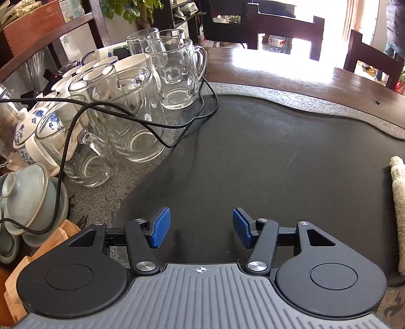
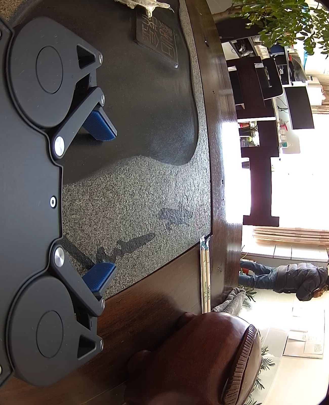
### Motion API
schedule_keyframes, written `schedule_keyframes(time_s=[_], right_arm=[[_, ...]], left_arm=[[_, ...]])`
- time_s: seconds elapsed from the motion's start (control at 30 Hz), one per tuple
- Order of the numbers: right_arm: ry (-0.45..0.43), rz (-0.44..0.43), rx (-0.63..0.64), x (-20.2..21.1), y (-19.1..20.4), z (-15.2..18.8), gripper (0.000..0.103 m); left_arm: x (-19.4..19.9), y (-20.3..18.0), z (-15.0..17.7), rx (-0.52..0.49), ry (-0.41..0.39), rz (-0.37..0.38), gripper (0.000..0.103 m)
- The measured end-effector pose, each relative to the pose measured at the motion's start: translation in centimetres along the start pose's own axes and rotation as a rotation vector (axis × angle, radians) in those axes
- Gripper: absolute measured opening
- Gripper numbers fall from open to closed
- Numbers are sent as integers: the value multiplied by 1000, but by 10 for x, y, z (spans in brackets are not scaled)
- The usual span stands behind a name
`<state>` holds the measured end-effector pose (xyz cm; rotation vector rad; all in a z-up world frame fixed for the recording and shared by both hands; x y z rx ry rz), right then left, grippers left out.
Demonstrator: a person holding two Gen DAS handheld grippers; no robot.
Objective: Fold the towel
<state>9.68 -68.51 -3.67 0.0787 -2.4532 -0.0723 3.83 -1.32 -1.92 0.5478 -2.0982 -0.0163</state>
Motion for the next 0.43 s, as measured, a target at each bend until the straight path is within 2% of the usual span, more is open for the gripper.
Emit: schedule_keyframes(time_s=[0.43], right_arm=[[0, 0, 0, 0, 0, 0, 103]], left_arm=[[-15, 7, 12, -23, -14, 0, 57]])
Point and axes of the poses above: each gripper's, at about its wrist camera, not at the fingertips, and x roughly against the way its jaws point, y to its left, z to its underside, the point moved 6 cm from there along -x, roughly the way its jaws point, and after that the axes turned 8 degrees about -z, right-handed, at the moved point
